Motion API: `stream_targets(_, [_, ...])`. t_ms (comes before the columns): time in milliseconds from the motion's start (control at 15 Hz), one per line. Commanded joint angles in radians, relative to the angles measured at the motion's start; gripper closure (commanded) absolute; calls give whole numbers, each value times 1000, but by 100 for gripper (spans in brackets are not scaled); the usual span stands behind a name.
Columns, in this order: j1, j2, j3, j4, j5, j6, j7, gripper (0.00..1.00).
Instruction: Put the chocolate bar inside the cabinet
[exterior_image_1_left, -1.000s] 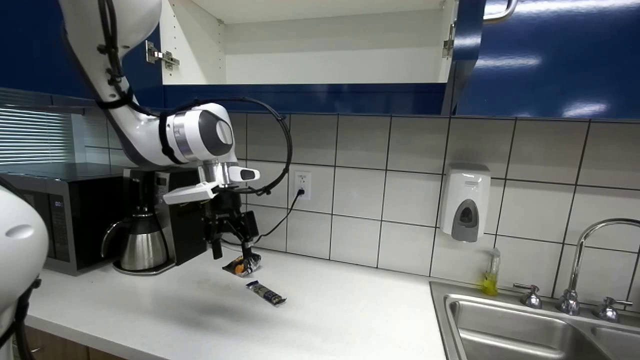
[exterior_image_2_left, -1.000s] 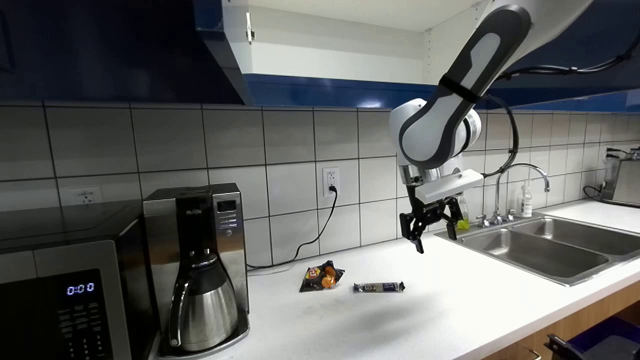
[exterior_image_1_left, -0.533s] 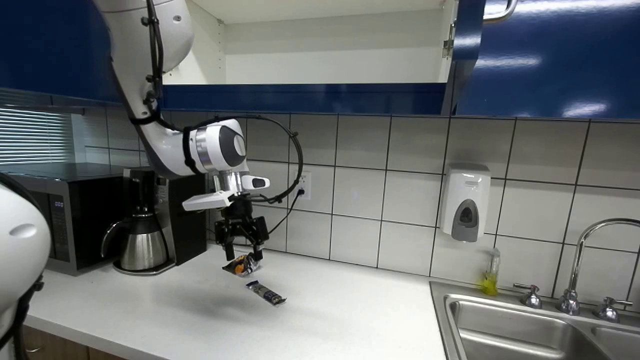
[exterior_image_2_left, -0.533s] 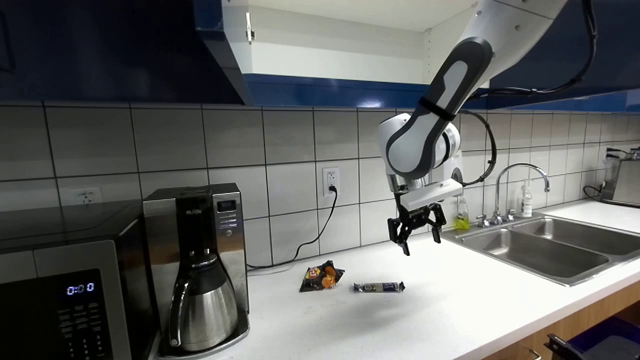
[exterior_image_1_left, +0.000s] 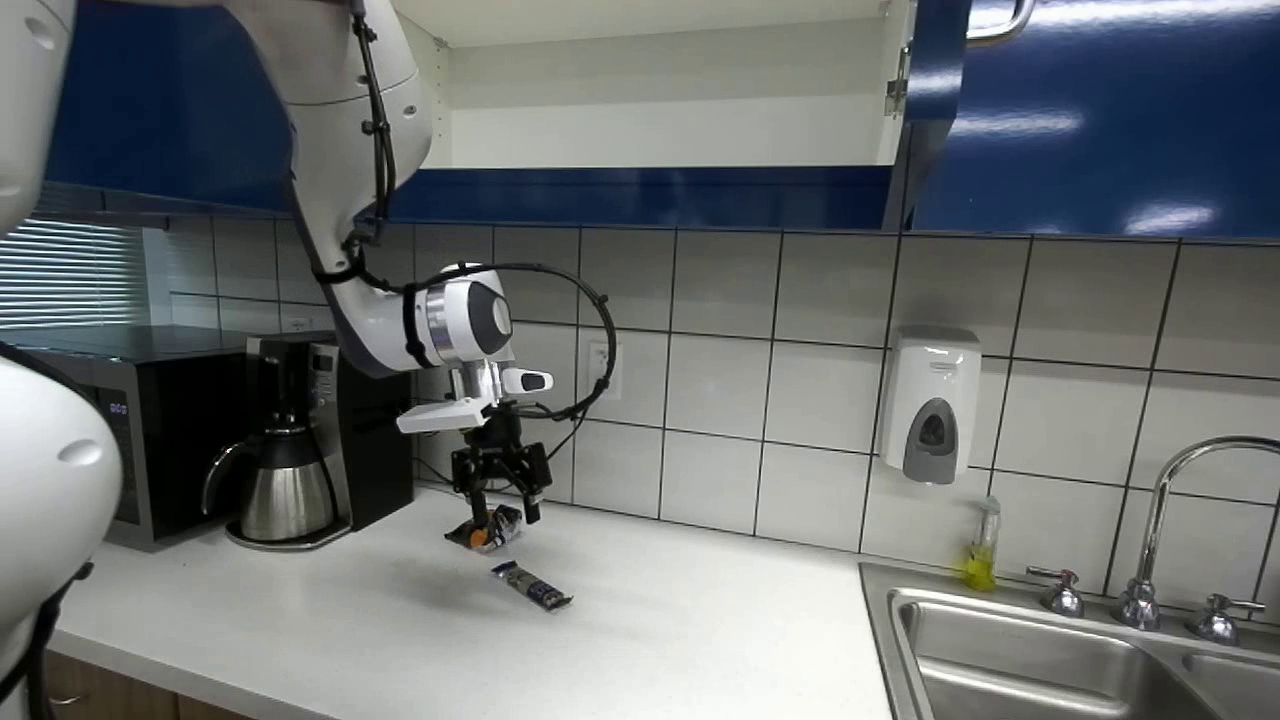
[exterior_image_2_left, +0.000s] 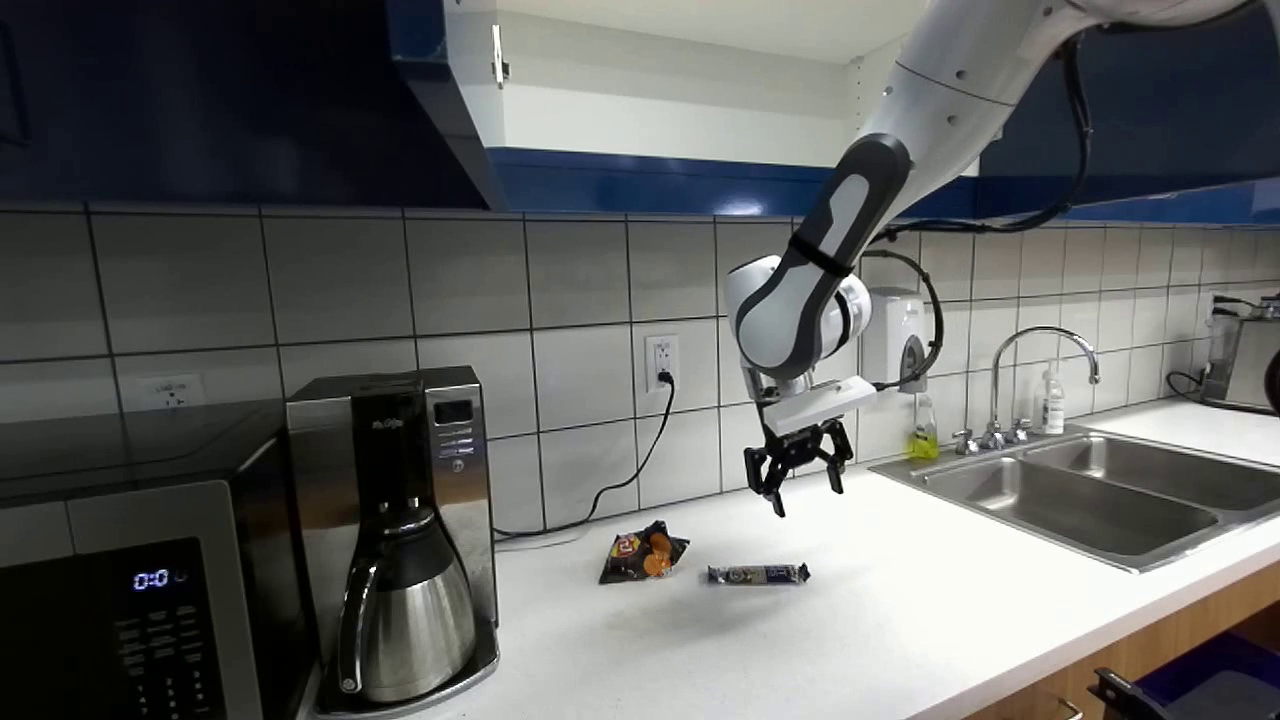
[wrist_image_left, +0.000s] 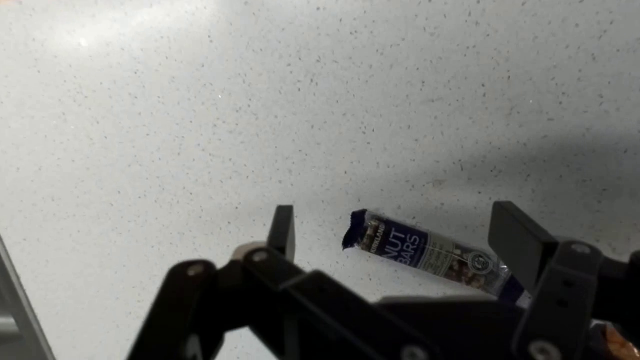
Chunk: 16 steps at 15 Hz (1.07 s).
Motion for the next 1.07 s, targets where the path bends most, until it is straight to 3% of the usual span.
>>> stream_targets(0, [50,99,-40,108,-21,-3,28,0])
stream_targets(533, [103,222,-83,222,4,0,8,0])
stream_targets(1000, [89,253,-68,237,30,20,-87,0])
